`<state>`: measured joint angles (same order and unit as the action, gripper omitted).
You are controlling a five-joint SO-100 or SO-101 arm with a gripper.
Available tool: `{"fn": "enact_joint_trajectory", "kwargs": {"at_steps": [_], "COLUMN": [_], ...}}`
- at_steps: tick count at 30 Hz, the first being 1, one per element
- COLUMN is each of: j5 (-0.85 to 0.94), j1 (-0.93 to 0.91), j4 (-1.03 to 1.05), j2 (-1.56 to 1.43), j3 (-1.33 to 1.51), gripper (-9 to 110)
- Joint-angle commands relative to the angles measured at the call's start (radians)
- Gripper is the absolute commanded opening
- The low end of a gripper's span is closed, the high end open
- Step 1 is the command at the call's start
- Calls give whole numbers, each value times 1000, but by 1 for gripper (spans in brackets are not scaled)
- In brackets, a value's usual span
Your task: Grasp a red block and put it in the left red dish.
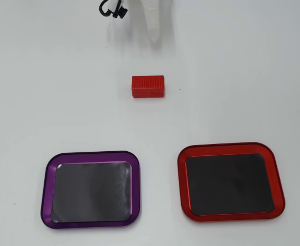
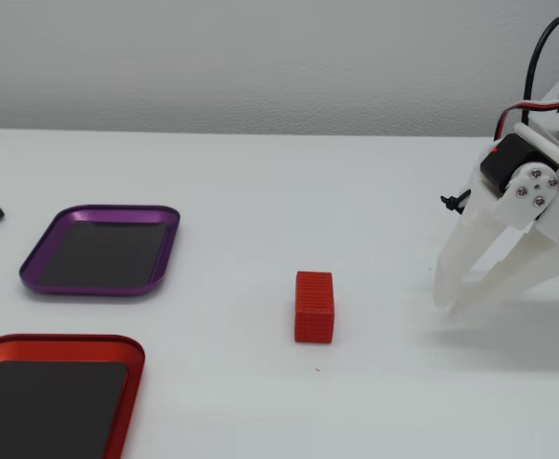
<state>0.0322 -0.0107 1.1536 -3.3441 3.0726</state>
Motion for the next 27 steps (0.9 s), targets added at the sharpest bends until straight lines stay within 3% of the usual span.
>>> {"fn": "enact_joint_trajectory", "kwargs": {"at_steps": [1, 17, 27], "j5": [-3, 5, 6], "j1": [-12, -17, -18], "j4": [-2, -6, -23], "j2": [-107, -101, -17], "j3": [0, -6, -390], "gripper": [0, 0, 0]}}
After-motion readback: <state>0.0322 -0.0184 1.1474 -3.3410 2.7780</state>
